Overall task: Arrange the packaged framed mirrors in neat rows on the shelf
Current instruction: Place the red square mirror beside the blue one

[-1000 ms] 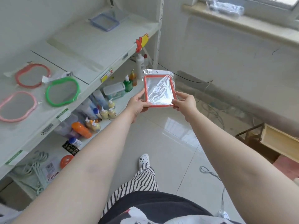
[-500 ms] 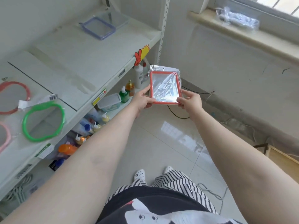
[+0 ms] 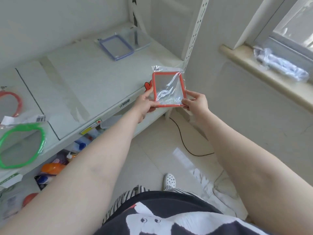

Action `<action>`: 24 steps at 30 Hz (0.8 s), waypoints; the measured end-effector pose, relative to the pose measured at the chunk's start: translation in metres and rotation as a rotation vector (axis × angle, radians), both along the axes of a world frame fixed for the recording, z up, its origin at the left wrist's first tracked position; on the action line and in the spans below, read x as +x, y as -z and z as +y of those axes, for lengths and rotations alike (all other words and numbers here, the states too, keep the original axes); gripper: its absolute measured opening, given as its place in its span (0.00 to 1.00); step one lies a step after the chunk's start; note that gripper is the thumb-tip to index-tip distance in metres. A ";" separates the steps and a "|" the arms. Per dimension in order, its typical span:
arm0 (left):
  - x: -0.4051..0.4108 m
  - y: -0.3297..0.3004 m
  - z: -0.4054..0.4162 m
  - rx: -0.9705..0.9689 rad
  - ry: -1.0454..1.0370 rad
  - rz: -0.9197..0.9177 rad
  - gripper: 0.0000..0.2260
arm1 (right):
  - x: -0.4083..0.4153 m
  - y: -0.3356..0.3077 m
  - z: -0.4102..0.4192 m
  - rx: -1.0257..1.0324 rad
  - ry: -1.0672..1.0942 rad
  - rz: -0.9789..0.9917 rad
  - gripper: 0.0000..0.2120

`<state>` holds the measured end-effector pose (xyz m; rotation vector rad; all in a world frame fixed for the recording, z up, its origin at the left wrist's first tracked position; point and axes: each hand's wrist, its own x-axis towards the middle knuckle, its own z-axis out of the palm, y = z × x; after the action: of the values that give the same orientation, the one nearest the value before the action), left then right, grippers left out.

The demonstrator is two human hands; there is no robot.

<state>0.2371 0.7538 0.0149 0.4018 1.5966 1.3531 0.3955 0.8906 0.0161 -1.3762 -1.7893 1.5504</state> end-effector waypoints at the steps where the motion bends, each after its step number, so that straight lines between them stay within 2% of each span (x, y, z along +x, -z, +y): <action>1: -0.003 0.000 0.008 0.003 -0.032 0.008 0.33 | -0.006 -0.002 0.012 0.001 -0.025 0.000 0.23; 14: -0.088 -0.009 0.027 0.009 -0.331 -0.001 0.34 | -0.141 -0.005 0.075 0.044 -0.342 -0.082 0.23; 24: -0.190 0.019 0.001 -0.031 -0.466 -0.034 0.33 | -0.273 0.012 0.064 0.043 -0.541 -0.106 0.22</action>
<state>0.0476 0.7547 -0.0043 -0.0196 1.7464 1.6661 0.1220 0.9549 0.0041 -1.0154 -2.3857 1.6970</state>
